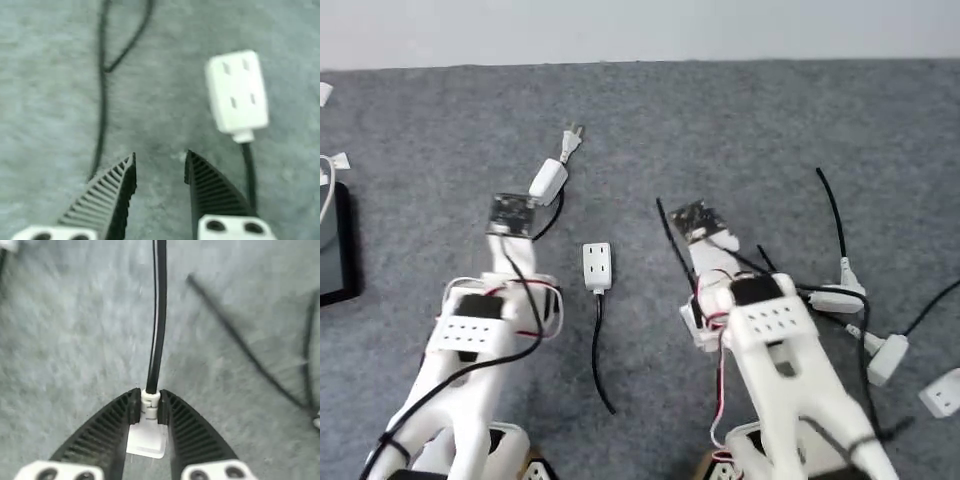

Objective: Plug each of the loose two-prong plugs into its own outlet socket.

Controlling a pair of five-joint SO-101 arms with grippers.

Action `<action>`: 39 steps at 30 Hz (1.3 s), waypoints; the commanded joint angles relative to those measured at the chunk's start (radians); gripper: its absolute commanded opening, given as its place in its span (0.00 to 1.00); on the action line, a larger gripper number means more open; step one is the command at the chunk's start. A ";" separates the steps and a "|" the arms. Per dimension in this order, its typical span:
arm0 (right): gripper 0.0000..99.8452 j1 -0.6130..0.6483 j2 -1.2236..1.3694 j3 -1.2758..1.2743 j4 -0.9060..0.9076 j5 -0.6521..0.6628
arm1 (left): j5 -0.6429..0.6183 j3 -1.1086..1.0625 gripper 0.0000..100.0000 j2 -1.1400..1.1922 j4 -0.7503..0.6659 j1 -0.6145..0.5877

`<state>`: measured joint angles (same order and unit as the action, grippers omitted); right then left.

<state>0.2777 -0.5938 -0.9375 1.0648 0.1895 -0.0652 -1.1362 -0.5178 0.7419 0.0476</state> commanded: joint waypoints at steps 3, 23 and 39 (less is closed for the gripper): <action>0.01 0.064 -0.214 0.038 0.068 -0.011 | 0.072 0.165 0.14 0.190 0.051 -0.020; 0.01 0.341 -0.188 0.195 0.081 -0.083 | 0.509 0.206 0.02 0.229 0.181 0.066; 0.01 0.394 -0.137 0.218 0.058 -0.127 | 0.554 0.097 0.02 0.094 0.140 0.080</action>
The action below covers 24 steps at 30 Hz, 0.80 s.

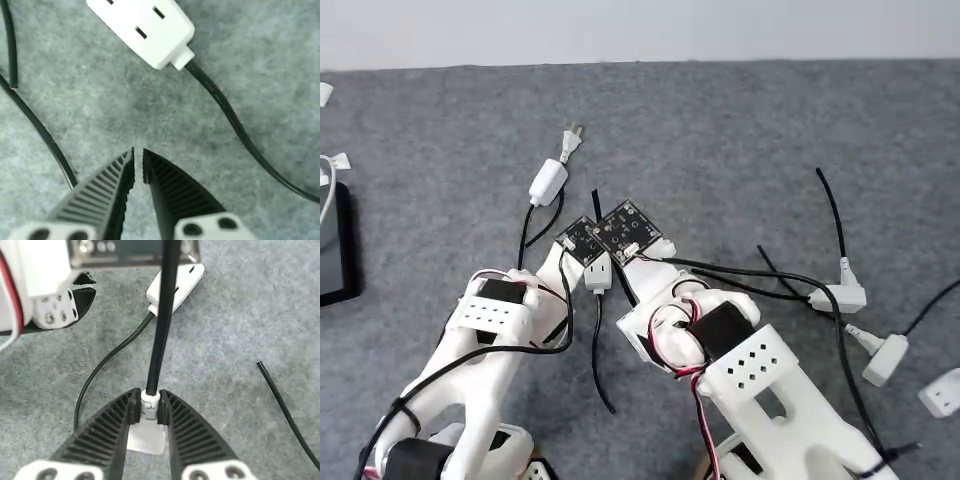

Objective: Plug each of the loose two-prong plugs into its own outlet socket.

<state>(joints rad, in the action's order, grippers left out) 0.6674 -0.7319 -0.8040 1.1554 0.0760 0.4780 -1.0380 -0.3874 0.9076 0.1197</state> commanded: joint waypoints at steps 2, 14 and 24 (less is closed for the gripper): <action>0.01 0.002 0.001 0.086 -0.064 -0.046 | 0.012 -0.010 0.02 -0.040 -0.029 0.009; 0.01 -0.015 0.005 0.135 -0.107 -0.127 | 0.046 -0.018 0.02 -0.041 -0.023 0.032; 0.01 -0.018 0.183 0.209 -0.101 -0.126 | 0.081 -0.019 0.02 -0.041 -0.003 0.048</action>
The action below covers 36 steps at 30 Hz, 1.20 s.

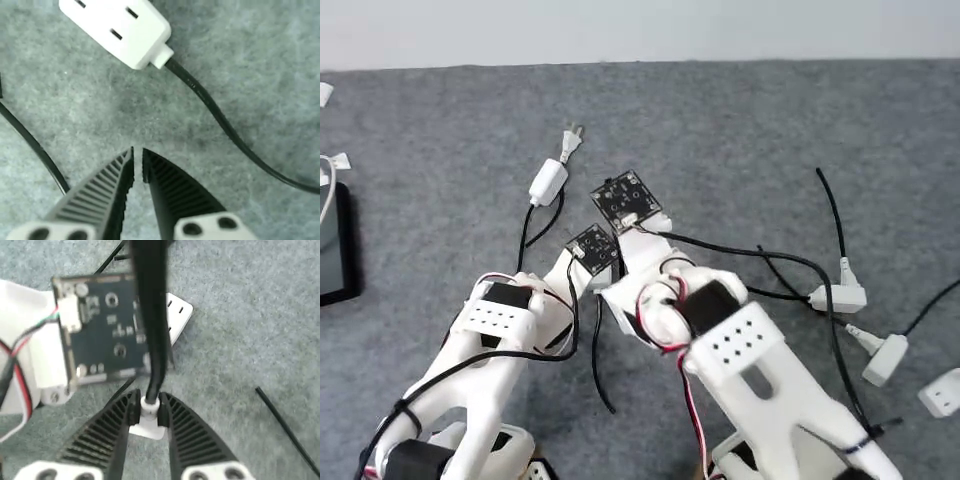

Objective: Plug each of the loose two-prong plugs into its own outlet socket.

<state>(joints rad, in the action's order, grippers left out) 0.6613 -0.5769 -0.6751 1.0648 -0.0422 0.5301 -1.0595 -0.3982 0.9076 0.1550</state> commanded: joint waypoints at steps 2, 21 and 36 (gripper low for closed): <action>0.01 -0.013 0.030 0.081 -0.007 -0.008 | 0.028 0.002 0.02 -0.031 -0.005 0.012; 0.01 -0.107 0.030 -0.069 -0.513 -0.064 | -0.253 -0.019 0.03 -0.163 -0.158 -0.241; 0.01 -0.082 0.450 0.146 -0.624 -0.072 | -0.290 0.108 0.03 -0.035 -0.127 -0.339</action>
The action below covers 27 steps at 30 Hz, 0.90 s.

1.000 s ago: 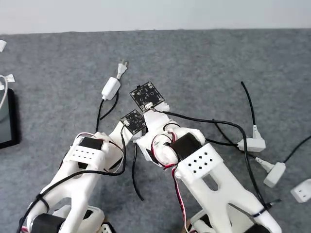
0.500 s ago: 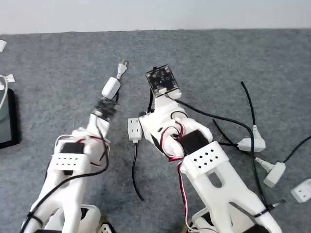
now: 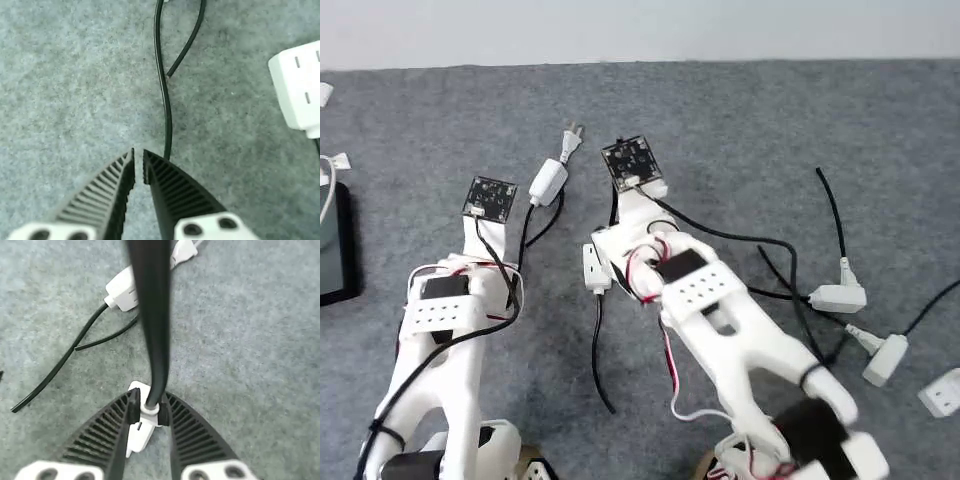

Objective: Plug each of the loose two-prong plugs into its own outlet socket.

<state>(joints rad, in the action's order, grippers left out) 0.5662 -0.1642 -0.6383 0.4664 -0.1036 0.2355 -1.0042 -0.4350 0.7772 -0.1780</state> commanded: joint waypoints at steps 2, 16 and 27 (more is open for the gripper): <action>0.01 0.013 0.077 0.150 -0.018 -0.011 | 0.006 0.053 0.03 0.003 0.003 -0.006; 0.01 0.027 0.127 0.176 -0.018 -0.011 | 0.037 0.051 0.03 0.006 0.003 0.005; 0.01 0.028 0.128 0.175 -0.018 -0.009 | 0.040 0.051 0.03 0.008 0.003 0.005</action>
<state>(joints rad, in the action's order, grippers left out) 0.5892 -0.0307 -0.5294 0.4649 -0.1036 0.2662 -1.0042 -0.4289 0.7772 -0.1811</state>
